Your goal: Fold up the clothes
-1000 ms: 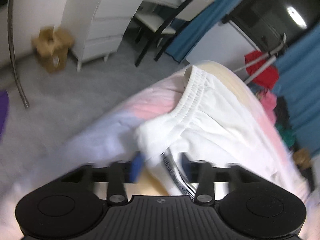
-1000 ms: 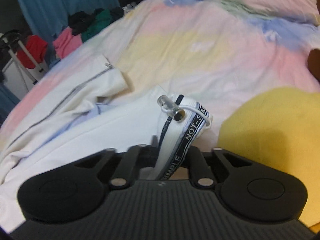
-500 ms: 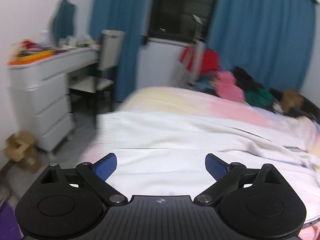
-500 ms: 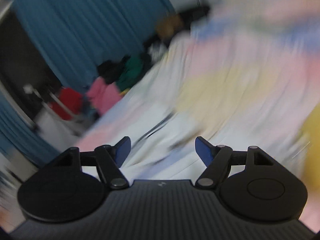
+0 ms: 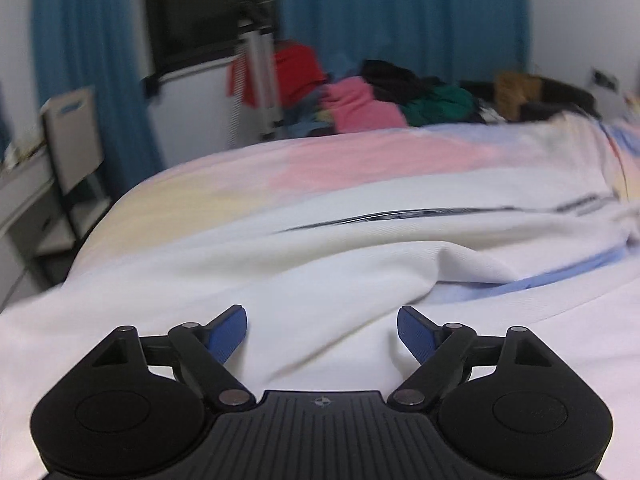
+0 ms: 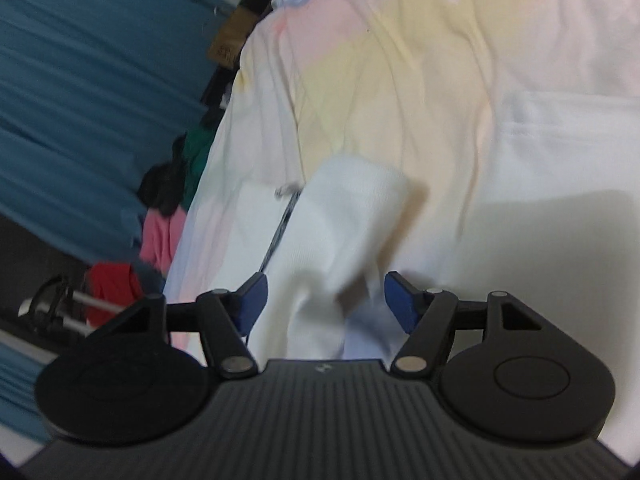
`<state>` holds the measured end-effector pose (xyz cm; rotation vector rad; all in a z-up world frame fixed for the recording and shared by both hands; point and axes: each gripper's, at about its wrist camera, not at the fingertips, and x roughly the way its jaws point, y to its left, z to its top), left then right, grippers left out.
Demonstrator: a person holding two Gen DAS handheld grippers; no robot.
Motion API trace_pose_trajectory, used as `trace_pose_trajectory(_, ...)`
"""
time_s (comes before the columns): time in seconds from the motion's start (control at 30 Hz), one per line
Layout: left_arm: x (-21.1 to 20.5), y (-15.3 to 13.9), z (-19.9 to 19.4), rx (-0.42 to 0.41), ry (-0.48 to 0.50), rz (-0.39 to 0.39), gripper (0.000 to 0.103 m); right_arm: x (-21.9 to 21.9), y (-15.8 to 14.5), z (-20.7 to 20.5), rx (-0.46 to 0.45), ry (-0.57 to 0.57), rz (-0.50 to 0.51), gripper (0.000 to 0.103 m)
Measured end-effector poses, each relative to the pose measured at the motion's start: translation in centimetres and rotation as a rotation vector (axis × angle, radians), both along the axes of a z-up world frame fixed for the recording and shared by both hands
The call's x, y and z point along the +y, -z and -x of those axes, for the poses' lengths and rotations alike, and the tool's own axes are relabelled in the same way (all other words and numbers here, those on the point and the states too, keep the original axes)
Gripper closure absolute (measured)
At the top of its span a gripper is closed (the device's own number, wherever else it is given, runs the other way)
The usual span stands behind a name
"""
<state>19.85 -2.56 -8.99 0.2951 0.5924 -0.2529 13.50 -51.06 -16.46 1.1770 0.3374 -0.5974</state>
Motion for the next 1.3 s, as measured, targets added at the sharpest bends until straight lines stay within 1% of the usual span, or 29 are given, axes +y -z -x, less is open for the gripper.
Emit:
trace_pose_trajectory(0.07,-1.6,1.6,-1.3,-0.031,0.048,-0.051,0.019,-0.2,0.7,-1.3,0.019,0.007,0.051,0.052)
trace_pose_trajectory(0.1,-2.4,2.3,-1.8,-0.049,0.067,-0.078,0.020,-0.2,0.9,-1.9,0.030,0.013,0.080,0.055)
trace_pose_trajectory(0.13,-3.1,3.0,-2.3,-0.067,0.087,-0.105,0.020,-0.2,0.9,-2.4,0.040,0.021,0.114,0.063)
trace_pose_trajectory(0.17,-3.6,3.6,-2.6,-0.082,0.104,-0.108,0.027,-0.1,0.6,-2.8,0.038,0.028,0.154,0.073)
trace_pose_trajectory(0.2,-3.9,4.1,-3.0,-0.082,0.117,-0.100,0.036,0.2,0.1,-2.9,0.026,0.034,0.198,0.077)
trace_pose_trajectory(0.23,-4.0,4.6,-3.3,-0.078,0.129,-0.091,0.041,0.4,-0.5,-3.0,0.014,0.040,0.241,0.087)
trace_pose_trajectory(0.27,-3.9,4.9,-3.5,-0.074,0.134,-0.084,0.054,0.7,-1.1,-3.1,0.003,0.044,0.281,0.092)
trace_pose_trajectory(0.3,-3.8,5.1,-3.7,-0.072,0.139,-0.070,0.063,1.0,-1.8,-3.2,-0.009,0.046,0.316,0.093)
trace_pose_trajectory(0.33,-3.4,5.1,-3.5,-0.073,0.148,-0.052,0.069,1.3,-2.5,-3.2,-0.020,0.048,0.351,0.096)
trace_pose_trajectory(0.37,-3.0,5.1,-3.3,-0.074,0.157,-0.035,0.079,1.5,-3.2,-3.2,-0.028,0.053,0.381,0.096)
trace_pose_trajectory(0.4,-2.5,4.6,-2.9,-0.073,0.167,-0.019,0.085,1.6,-3.8,-3.0,-0.031,0.066,0.400,0.097)
trace_pose_trajectory(0.5,-0.8,2.7,-1.7,-0.071,0.203,0.031,0.091,0.6,-4.5,-1.7,-0.044,0.119,0.400,0.097)
trace_pose_trajectory(0.6,0.3,0.8,-0.1,-0.074,0.238,0.075,0.092,-1.0,-4.1,-0.2,-0.042,0.159,0.373,0.097)
trace_pose_trajectory(0.67,0.5,0.3,1.0,-0.056,0.285,0.089,0.092,-1.8,-3.5,0.8,-0.020,0.190,0.367,0.097)
trace_pose_trajectory(0.73,0.2,0.7,2.6,-0.029,0.324,0.081,0.092,-2.6,-2.8,1.6,0.002,0.218,0.350,0.097)
trace_pose_trajectory(0.8,-0.2,1.7,3.7,0.004,0.334,0.074,0.091,-3.4,-2.0,2.0,0.045,0.227,0.351,0.097)
trace_pose_trajectory(0.93,0.0,4.0,4.4,0.066,0.276,0.100,0.091,-4.1,0.1,1.9,0.169,0.176,0.389,0.097)
trace_pose_trajectory(0.97,0.1,4.1,4.4,0.066,0.266,0.105,0.089,-4.2,0.7,1.8,0.194,0.158,0.389,0.097)
trace_pose_trajectory(1.03,0.4,3.6,4.4,0.063,0.248,0.129,0.087,-4.0,1.1,1.7,0.222,0.136,0.387,0.096)
trace_pose_trajectory(1.13,1.1,2.3,4.7,0.070,0.209,0.193,0.082,-3.2,0.3,1.5,0.263,0.104,0.428,0.093)
trace_pose_trajectory(1.17,1.4,1.7,5.1,0.063,0.196,0.215,0.079,-2.6,-0.1,1.6,0.276,0.088,0.445,0.093)
trace_pose_trajectory(1.2,1.7,1.0,5.5,0.055,0.183,0.235,0.070,-2.0,-0.7,1.7,0.293,0.070,0.461,0.092)
trace_pose_trajectory(1.23,2.0,0.4,6.0,0.047,0.170,0.254,0.064,-1.4,-1.3,1.9,0.316,0.047,0.475,0.087)
trace_pose_trajectory(1.27,2.2,-0.3,6.5,0.034,0.159,0.264,0.055,-0.7,-2.0,2.2,0.332,0.027,0.490,0.079)
trace_pose_trajectory(1.3,2.4,-1.0,7.3,0.021,0.149,0.264,0.050,0.1,-2.8,2.7,0.336,0.011,0.506,0.075)
